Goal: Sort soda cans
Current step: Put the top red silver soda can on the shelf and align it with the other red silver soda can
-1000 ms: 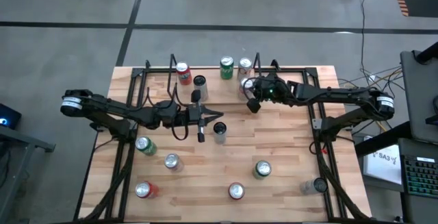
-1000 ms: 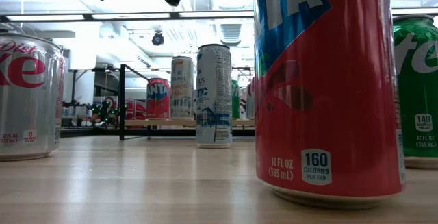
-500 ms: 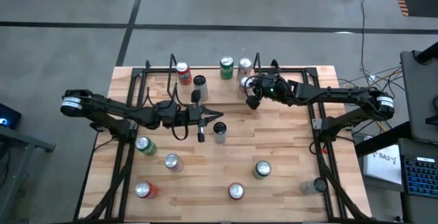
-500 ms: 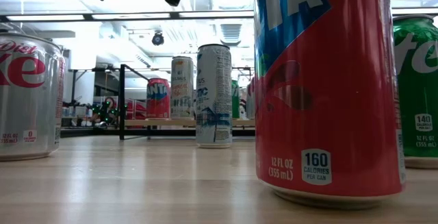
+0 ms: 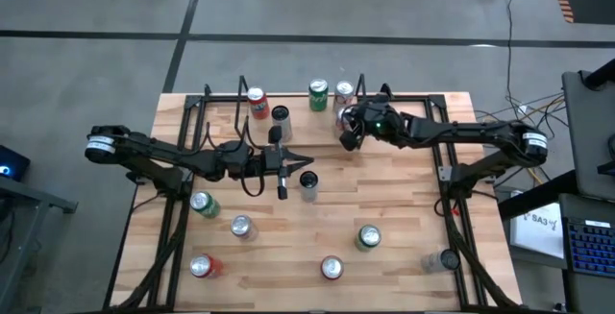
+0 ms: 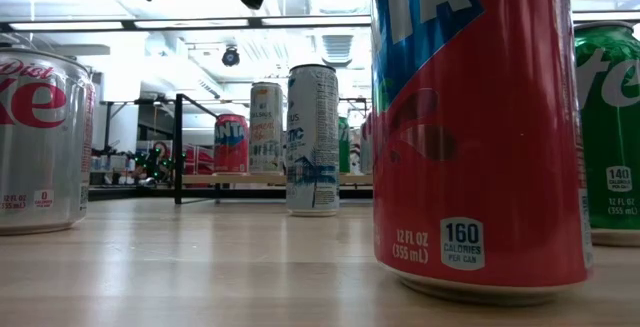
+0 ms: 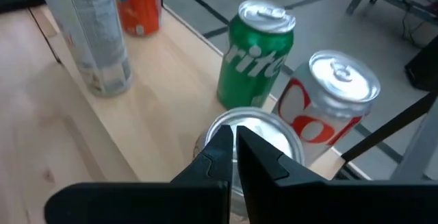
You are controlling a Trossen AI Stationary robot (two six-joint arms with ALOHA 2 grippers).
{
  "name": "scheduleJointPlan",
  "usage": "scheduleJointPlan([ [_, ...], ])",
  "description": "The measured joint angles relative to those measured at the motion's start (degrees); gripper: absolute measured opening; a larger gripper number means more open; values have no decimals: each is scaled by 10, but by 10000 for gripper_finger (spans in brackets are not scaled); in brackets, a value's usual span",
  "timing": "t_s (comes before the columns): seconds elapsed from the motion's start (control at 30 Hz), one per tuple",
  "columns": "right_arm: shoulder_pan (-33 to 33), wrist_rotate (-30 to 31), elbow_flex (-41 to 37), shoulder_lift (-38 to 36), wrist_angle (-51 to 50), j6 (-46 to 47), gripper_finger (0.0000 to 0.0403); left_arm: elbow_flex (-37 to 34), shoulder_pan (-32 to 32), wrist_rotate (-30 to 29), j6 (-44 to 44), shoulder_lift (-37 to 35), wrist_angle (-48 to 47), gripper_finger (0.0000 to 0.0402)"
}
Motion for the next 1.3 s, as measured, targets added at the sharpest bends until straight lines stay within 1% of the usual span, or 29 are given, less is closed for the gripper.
scheduleJointPlan([
  [0.2,0,-1,0,14,-1,1,11,0,0,0,-3,0,0,0],
  [0.4,0,-33,0,14,0,0,11,0,0,0,-3,0,0,0],
  [0.57,0,-35,1,14,-11,2,11,0,0,0,-3,0,0,0],
  [0.8,0,-60,1,13,-19,-11,11,0,0,0,-4,0,-1,0],
  [1.03,0,-61,-1,-8,-29,-20,11,0,0,0,-4,0,-1,0],
  [1.3,0,-80,-1,-27,-42,17,11,0,0,0,1,0,-1,0],
])
